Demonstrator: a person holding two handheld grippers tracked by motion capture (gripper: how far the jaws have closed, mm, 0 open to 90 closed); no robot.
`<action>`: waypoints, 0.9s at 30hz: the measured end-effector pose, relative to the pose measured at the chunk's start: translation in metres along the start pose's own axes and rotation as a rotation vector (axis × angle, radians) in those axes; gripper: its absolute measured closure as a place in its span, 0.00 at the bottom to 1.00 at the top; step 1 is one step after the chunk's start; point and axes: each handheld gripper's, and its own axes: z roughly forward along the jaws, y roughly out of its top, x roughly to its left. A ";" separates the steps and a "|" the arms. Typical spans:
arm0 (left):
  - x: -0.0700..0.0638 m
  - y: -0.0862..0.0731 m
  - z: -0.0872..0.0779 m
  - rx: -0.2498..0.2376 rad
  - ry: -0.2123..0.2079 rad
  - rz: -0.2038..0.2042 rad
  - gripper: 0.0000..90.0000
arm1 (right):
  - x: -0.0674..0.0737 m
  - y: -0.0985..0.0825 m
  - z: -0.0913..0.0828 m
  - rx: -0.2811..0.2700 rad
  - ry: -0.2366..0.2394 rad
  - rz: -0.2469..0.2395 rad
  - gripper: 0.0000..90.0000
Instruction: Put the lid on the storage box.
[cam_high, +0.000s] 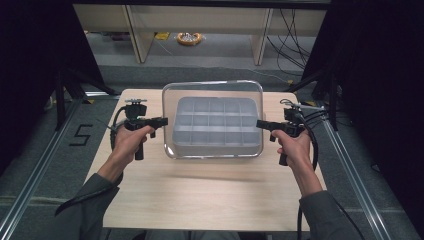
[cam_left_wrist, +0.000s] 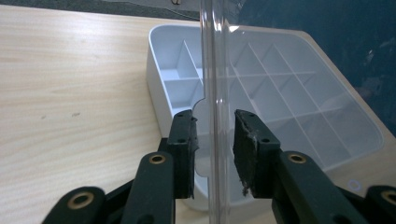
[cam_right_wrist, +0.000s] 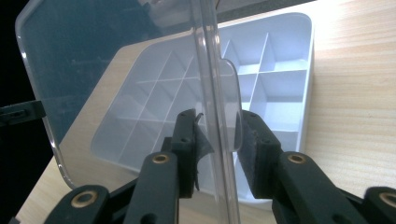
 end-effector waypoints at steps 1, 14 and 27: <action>-0.001 0.003 0.002 -0.004 0.004 0.004 0.76 | 0.000 0.002 0.000 0.008 0.005 0.023 0.78; -0.004 0.029 0.033 0.007 0.035 -0.041 0.74 | -0.011 0.024 0.010 0.023 -0.032 0.110 0.77; 0.000 0.032 0.052 0.037 0.072 -0.058 0.73 | -0.018 0.029 0.030 0.076 -0.056 0.225 0.75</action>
